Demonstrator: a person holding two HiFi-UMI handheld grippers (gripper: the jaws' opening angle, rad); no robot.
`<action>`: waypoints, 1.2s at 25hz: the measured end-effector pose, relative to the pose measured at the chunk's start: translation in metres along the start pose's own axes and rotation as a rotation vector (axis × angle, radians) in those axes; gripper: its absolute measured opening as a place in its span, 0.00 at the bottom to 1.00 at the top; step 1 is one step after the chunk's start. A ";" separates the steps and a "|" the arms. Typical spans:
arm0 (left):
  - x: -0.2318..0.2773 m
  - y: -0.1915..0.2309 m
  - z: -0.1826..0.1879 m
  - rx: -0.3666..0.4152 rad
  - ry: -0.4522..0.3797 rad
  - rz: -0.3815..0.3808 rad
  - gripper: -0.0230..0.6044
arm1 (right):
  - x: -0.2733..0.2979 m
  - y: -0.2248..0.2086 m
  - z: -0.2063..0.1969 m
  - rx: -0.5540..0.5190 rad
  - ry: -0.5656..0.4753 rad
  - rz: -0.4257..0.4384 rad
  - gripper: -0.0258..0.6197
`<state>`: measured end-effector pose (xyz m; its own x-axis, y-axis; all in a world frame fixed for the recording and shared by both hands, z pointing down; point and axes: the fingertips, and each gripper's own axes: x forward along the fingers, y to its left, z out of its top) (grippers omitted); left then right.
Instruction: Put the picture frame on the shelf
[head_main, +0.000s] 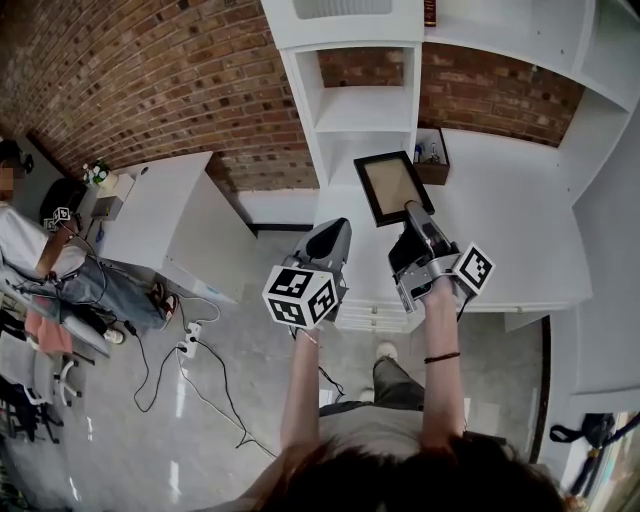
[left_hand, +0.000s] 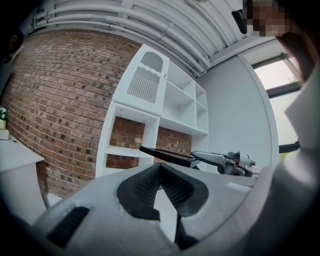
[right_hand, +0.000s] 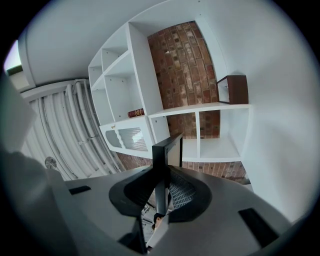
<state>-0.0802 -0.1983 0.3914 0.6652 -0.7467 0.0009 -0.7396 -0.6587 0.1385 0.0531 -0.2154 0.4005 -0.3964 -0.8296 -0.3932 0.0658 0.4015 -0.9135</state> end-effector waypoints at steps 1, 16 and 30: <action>0.005 0.002 0.002 0.000 -0.003 0.001 0.05 | 0.005 -0.001 0.002 0.001 0.004 0.001 0.15; 0.060 0.036 0.009 -0.024 0.000 0.042 0.05 | 0.061 -0.025 0.034 0.035 0.046 -0.021 0.15; 0.099 0.052 0.011 -0.022 -0.004 0.075 0.05 | 0.095 -0.039 0.063 0.053 0.076 -0.009 0.15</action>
<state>-0.0540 -0.3070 0.3878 0.6072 -0.7945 0.0078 -0.7851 -0.5983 0.1603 0.0705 -0.3348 0.3920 -0.4653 -0.8006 -0.3775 0.1092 0.3713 -0.9221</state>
